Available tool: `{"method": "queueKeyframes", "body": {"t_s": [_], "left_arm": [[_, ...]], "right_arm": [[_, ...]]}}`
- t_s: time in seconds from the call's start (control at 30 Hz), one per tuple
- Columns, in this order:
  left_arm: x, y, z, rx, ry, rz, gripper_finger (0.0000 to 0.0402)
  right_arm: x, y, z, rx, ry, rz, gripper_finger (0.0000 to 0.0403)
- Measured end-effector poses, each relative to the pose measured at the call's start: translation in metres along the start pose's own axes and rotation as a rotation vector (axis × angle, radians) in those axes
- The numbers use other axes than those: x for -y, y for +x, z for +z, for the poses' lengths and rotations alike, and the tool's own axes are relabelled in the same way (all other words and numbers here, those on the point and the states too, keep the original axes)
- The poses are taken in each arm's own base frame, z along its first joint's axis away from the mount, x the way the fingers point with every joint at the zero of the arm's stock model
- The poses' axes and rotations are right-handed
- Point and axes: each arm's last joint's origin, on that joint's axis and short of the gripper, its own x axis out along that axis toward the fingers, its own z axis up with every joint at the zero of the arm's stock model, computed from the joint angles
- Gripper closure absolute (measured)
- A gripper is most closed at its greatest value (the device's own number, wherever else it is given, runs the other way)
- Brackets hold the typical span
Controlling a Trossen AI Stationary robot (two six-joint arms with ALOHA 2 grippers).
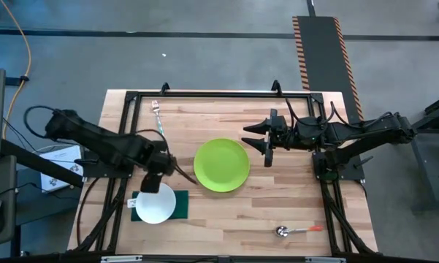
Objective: Set table place
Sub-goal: Stack the white bowl on top of the green plate
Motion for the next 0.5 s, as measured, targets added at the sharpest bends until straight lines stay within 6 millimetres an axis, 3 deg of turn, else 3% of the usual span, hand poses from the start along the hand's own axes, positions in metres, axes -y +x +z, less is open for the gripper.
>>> {"method": "queueKeyframes", "body": {"t_s": [0.2,0.5], "left_arm": [[0.006,0.027,-0.002,0.001,-0.092,-0.113,0.0197],[0.008,0.038,-0.012,0.010,-0.063,-0.071,0.0197]], "right_arm": [[0.000,0.000,-0.002,-0.018,0.029,-0.004,0.0233],[0.001,0.000,-0.003,-0.034,0.041,-0.008,0.0233]]}}
